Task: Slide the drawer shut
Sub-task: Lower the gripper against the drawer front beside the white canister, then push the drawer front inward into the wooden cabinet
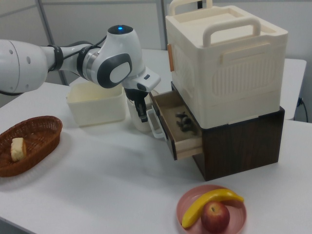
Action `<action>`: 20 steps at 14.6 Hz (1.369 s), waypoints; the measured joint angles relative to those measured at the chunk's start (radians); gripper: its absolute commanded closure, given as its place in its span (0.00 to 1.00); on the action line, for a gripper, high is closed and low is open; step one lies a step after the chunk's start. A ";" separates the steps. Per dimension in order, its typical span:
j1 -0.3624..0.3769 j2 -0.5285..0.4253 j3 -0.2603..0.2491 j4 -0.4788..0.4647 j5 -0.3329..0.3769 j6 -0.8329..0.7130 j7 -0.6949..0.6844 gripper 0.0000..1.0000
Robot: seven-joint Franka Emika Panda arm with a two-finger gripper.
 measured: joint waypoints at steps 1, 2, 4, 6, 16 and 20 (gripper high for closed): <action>0.000 0.001 -0.005 0.001 0.000 0.005 0.000 1.00; 0.000 0.003 -0.009 0.002 0.000 0.009 0.000 1.00; -0.002 0.006 -0.014 0.011 0.000 0.016 0.000 1.00; -0.005 0.006 -0.021 0.021 0.000 0.016 0.000 1.00; -0.046 0.076 -0.027 0.139 0.000 0.020 -0.001 1.00; -0.047 0.089 -0.027 0.147 0.000 0.020 -0.014 1.00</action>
